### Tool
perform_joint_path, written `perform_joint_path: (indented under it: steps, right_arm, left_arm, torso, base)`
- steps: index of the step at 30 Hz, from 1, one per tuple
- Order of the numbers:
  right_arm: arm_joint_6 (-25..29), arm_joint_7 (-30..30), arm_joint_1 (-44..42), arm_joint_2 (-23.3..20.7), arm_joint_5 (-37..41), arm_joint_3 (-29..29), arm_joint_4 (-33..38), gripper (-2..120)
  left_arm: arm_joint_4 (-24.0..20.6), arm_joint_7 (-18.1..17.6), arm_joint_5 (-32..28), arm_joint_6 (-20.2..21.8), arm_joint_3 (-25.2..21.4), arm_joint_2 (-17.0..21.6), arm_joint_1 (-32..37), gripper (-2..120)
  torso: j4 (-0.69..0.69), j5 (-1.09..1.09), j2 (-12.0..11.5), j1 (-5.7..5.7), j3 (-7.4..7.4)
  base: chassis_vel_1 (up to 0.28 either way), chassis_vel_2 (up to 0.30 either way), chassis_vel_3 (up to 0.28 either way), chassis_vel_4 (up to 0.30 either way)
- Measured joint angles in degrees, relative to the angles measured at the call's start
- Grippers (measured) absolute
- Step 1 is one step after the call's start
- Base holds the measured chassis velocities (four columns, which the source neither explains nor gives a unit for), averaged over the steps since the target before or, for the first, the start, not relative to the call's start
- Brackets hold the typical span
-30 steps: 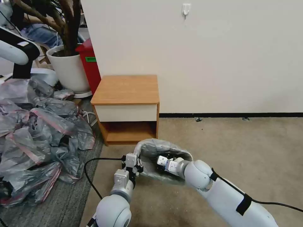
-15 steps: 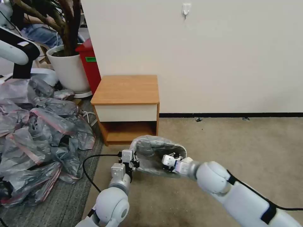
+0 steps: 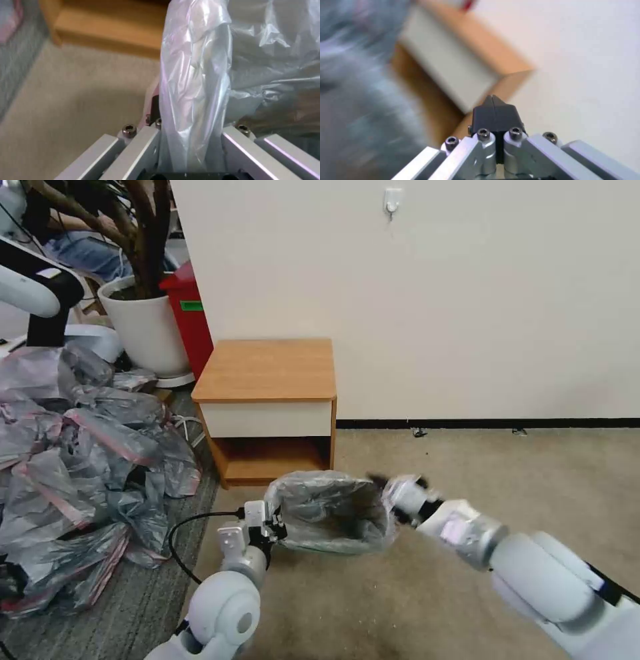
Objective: Pick up the garbage bag from the table and place it over the trash can.
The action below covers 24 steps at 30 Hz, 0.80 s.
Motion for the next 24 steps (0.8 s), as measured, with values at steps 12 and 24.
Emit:
perform_joint_path:
  steps: [12,24]
  right_arm:
    - [14.50,12.17,-13.57,20.89,-0.57,6.48,1.32,42]
    - [16.73,13.37,-16.63,27.58,-3.26,4.86,1.11,84]
  left_arm:
    - [-1.96,-3.80,-17.68,5.51,-6.07,0.48,4.83,2]
    - [2.53,-3.58,-15.71,4.65,-5.40,1.22,3.01,2]
  torso:
    - [-0.01,-0.02,0.00,0.00,0.00]
    - [-0.01,-0.01,0.00,0.00,0.00]
  base:
    - [0.000,0.000,0.000,0.000]
    - [0.000,0.000,0.000,0.000]
